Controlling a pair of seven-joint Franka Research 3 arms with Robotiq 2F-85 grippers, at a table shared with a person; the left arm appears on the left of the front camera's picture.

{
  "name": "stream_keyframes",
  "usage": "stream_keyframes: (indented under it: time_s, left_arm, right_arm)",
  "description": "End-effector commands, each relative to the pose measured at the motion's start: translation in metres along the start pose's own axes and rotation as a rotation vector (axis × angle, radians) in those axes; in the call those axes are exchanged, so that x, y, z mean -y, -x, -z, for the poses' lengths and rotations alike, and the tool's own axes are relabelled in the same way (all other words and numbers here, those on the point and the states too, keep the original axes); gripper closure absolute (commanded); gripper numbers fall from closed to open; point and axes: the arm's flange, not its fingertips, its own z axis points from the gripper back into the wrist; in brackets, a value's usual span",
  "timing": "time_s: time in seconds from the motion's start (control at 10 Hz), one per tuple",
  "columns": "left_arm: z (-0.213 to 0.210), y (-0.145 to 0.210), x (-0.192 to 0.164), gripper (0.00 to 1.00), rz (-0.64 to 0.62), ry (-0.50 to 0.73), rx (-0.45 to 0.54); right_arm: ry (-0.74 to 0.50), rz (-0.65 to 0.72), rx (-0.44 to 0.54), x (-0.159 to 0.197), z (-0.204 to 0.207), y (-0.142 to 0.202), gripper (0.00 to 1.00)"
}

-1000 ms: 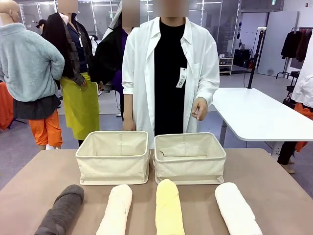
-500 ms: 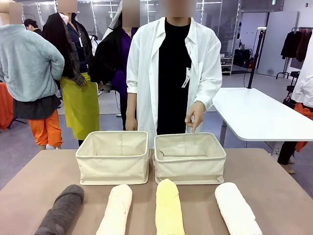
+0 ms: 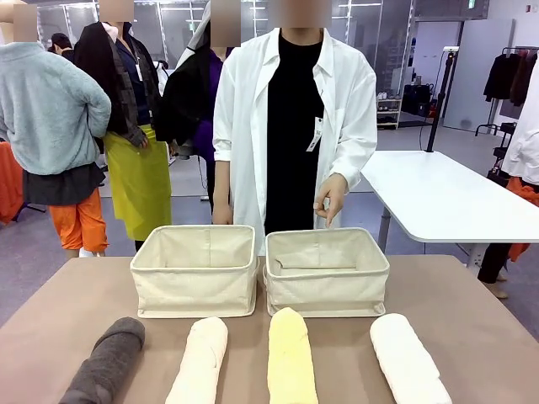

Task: Divide the towels into two baskets.
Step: Pick up one hotel-folded towel and place it in the Fabric basket indicated by the person.

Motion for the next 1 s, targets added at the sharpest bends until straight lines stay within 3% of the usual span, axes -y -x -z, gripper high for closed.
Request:
stream_keyframes:
  time_s: [0.0, 0.3, 0.7, 0.9]
  left_arm:
    - [-0.002, 0.002, 0.001, 0.0, -0.002, -0.002, -0.005]
    - [-0.002, 0.002, 0.001, 0.0, -0.002, -0.002, -0.005]
    - [-0.002, 0.002, 0.001, 0.0, -0.002, -0.002, -0.005]
    - [-0.002, 0.002, 0.001, 0.0, -0.002, -0.002, -0.005]
  right_arm:
    - [0.036, 0.011, -0.051, -0.016, 0.011, -0.002, 0.0]
    - [0.249, -0.007, -0.244, -0.055, 0.077, -0.008, 0.0]
    - [0.358, -0.067, -0.481, -0.097, 0.169, -0.003, 0.0]
    - [0.566, -0.126, -0.52, -0.103, 0.201, 0.008, 0.0]
